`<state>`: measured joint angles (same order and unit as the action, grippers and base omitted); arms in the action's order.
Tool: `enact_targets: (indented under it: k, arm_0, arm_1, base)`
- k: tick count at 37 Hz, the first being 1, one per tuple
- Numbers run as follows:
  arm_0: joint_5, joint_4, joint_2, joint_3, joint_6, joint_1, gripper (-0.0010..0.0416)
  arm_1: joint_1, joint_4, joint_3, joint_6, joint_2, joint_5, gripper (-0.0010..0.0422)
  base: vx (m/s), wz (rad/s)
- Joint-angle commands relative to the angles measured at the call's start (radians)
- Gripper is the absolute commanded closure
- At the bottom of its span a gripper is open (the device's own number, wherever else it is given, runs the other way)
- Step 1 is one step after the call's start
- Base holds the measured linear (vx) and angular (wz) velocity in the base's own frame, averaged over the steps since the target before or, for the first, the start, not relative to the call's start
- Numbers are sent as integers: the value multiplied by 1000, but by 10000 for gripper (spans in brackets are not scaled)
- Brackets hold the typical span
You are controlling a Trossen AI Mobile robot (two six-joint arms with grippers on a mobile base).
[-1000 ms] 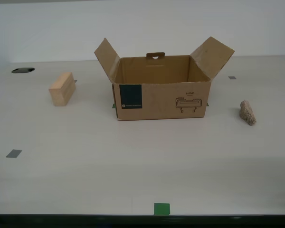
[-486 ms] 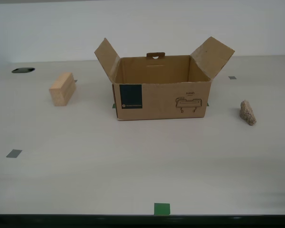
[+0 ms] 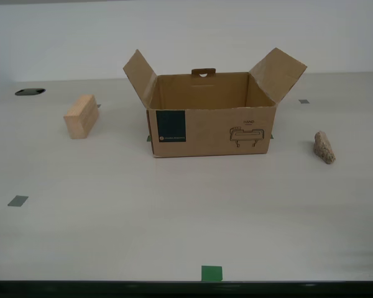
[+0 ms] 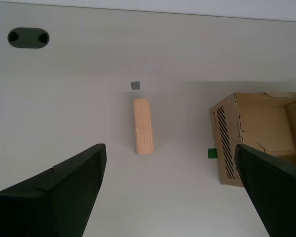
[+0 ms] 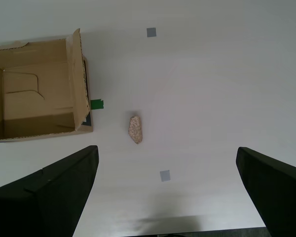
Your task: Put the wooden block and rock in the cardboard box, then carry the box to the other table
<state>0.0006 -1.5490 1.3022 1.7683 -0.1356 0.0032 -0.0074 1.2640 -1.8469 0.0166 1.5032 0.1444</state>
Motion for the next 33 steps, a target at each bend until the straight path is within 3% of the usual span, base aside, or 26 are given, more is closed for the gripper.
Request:
enact_targets:
  k: [1, 11, 17, 33]
  arm_0:
    - [-4, 0, 1, 0, -3, 1, 16]
    - [-4, 7, 1, 0, -3, 4, 16]
    - [-4, 7, 1, 0, -6, 5, 16]
    - [-4, 18, 1, -43, -11, 6, 16]
  arm_1:
    - [-2, 3, -1, -11, -2, 3, 57]
    - [-15, 6, 14, -9, -2, -13, 57]
    - [-35, 14, 33, 2, -2, -63, 57]
    - [-60, -53, 151, 28, -2, -62, 57]
  base:
    - [0, 0]
    - [0, 0]
    - [0, 0]
    - [0, 0]
